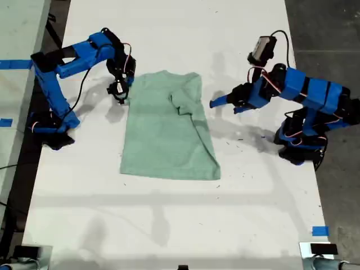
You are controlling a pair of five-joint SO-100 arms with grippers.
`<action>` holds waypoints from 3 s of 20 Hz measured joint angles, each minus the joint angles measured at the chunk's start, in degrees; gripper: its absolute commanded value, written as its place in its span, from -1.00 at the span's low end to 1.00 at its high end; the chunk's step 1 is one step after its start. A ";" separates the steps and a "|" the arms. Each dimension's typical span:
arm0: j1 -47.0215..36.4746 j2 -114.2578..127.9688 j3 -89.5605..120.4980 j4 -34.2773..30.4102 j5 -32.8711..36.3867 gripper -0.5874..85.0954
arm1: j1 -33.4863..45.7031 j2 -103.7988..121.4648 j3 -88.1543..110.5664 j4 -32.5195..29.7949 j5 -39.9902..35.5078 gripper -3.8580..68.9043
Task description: Fold tshirt
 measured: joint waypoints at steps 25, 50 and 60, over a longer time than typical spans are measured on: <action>20.30 -4.39 -22.41 15.82 -7.82 -0.98 | -4.48 4.22 6.59 -0.97 4.48 -0.57; 46.23 50.27 41.57 0.97 -36.65 -0.98 | -30.41 -18.19 0.44 -6.50 19.34 -0.03; 47.81 49.22 41.57 -0.62 -36.65 -0.98 | -30.59 -40.69 -1.85 -22.76 19.69 -0.83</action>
